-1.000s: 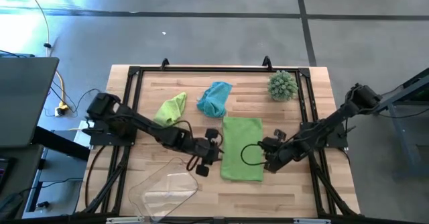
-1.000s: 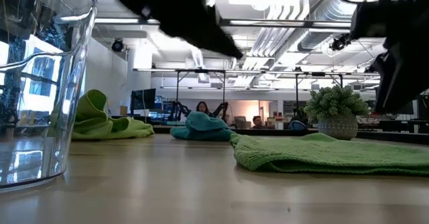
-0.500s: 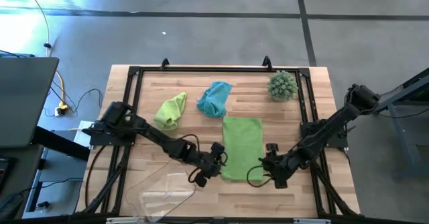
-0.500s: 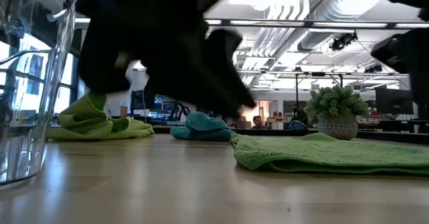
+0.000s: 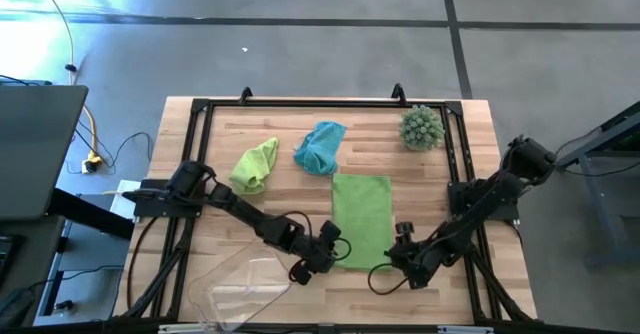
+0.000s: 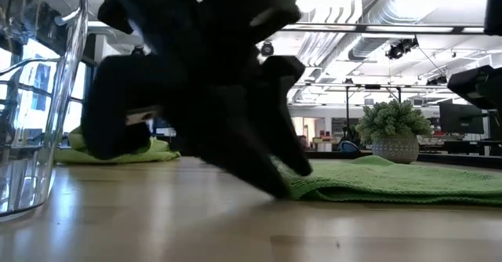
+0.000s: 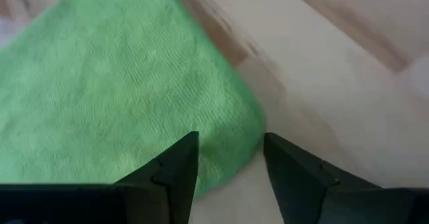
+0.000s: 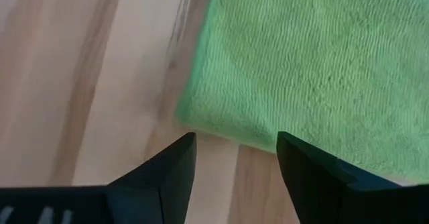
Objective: Roll microfiber towels into tight, uniform cylinder then place into a basket
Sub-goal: Roll the green microfiber cloth
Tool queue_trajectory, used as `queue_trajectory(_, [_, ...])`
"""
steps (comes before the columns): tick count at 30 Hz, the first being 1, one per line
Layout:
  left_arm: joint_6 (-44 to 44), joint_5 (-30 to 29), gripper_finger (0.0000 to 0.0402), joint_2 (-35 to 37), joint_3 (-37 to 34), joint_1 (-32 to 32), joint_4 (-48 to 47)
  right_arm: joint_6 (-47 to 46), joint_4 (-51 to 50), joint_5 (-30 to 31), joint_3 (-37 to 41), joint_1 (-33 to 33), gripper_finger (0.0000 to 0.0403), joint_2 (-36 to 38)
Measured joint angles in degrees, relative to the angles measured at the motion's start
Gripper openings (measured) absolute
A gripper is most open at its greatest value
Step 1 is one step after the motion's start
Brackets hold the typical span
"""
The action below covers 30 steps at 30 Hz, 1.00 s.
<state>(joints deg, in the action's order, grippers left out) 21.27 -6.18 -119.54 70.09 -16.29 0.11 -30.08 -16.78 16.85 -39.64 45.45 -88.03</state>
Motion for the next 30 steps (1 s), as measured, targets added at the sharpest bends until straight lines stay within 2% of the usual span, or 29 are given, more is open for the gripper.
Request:
queue_trajectory(10, [-3.0, 2.1, 0.0161, -2.2, 2.0, 0.5, 0.7, 2.9, 4.3, 1.8, 0.0, 0.5, 0.0201, -2.6])
queue_trajectory(18, [-13.7, 3.7, 0.0156, -2.7, 1.9, 1.1, 0.5, -0.5, 7.8, 2.7, -0.2, 0.9, 0.0201, -7.0])
queue_trajectory(23, [-18.4, 3.6, 0.0114, -2.7, 1.9, 0.8, 0.1, -5.0, 8.5, 3.3, -0.2, 1.0, 0.0177, -7.8])
queue_trajectory(30, [-20.8, 2.9, 0.0037, -2.4, 1.9, 0.4, -0.2, -5.9, 10.3, 4.0, -0.2, 2.0, 0.0102, -7.5])
